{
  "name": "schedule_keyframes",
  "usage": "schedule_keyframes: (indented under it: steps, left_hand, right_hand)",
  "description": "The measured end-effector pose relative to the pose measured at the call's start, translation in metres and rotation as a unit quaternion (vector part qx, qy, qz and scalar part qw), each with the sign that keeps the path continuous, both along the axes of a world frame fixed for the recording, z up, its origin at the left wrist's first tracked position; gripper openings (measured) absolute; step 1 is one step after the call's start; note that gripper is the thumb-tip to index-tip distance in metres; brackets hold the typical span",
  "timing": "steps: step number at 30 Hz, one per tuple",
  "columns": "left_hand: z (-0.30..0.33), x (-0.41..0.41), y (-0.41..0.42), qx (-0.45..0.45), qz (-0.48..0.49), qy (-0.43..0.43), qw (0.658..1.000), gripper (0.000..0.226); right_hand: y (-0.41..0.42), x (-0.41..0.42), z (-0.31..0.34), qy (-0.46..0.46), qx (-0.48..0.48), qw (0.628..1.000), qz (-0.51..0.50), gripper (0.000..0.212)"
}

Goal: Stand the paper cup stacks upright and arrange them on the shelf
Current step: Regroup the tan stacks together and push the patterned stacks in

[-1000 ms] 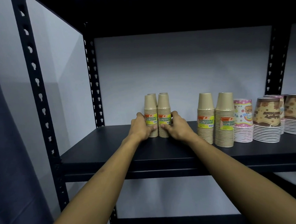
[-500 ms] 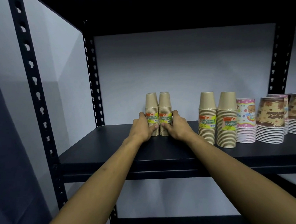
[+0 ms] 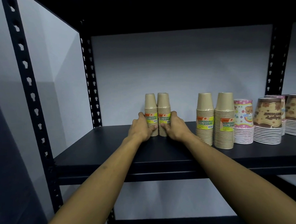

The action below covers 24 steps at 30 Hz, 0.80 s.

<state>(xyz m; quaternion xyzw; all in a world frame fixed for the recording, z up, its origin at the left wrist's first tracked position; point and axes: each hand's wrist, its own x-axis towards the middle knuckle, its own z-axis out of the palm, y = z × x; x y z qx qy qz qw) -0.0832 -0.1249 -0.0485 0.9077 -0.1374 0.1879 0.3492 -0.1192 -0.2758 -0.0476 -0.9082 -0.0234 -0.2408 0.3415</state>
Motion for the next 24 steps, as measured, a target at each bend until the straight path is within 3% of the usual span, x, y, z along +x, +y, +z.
schedule_keyframes:
  steps: [24]
  left_hand:
    - [-0.003, 0.009, -0.005, 0.027, 0.014, 0.051, 0.998, 0.06]
  right_hand:
    - [0.0, 0.008, -0.003, 0.048, 0.025, 0.999, 0.005, 0.048]
